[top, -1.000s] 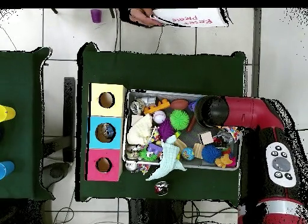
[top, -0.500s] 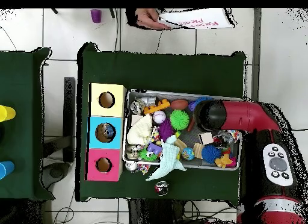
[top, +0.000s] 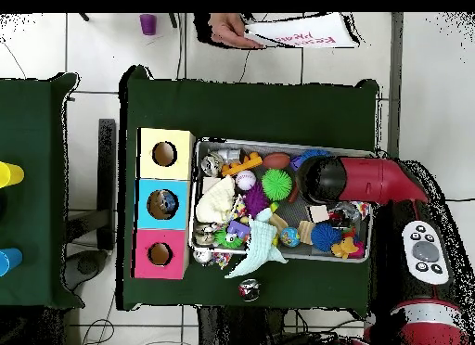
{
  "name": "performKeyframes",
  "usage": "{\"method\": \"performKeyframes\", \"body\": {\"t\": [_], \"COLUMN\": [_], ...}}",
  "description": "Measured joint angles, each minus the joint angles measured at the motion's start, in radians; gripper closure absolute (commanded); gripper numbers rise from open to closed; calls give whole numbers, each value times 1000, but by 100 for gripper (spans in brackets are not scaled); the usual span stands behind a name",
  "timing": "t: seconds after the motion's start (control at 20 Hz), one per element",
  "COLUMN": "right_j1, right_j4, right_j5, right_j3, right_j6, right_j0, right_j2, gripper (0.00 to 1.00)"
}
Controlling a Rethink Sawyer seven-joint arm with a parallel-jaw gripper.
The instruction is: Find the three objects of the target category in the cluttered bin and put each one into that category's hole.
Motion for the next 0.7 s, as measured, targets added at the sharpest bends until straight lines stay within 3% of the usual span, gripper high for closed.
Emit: {"method": "performKeyframes", "body": {"t": [0.7], "right_j1": [51], "right_j4": [0], "right_j5": [-161], "right_j3": [1], "right_j6": [0], "right_j0": [0], "right_j2": [0], "gripper": [0]}}
